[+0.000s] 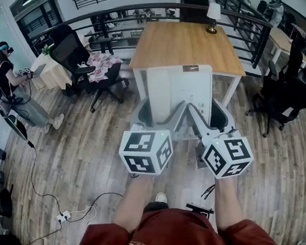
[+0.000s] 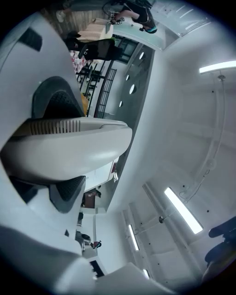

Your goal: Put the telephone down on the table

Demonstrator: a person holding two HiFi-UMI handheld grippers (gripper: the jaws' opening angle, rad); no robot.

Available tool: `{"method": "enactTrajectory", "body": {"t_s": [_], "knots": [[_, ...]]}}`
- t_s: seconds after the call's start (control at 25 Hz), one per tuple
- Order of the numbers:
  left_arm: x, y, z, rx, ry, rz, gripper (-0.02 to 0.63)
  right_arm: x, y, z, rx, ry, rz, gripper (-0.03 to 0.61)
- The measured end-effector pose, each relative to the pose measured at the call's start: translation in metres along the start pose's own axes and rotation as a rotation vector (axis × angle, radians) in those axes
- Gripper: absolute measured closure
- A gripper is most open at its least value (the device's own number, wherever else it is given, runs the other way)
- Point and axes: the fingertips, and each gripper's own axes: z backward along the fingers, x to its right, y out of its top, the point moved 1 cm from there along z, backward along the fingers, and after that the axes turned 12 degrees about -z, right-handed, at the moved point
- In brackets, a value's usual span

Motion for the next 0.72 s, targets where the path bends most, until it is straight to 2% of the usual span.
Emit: {"method": "enactTrajectory", "body": {"t_s": [0.72], "knots": [[-0.06,-0.011,-0.019,0.0,-0.002,0.014,0.221,-0.013,-0.021,-0.059,-0.023,-0.008,-0.002,0.293]]}}
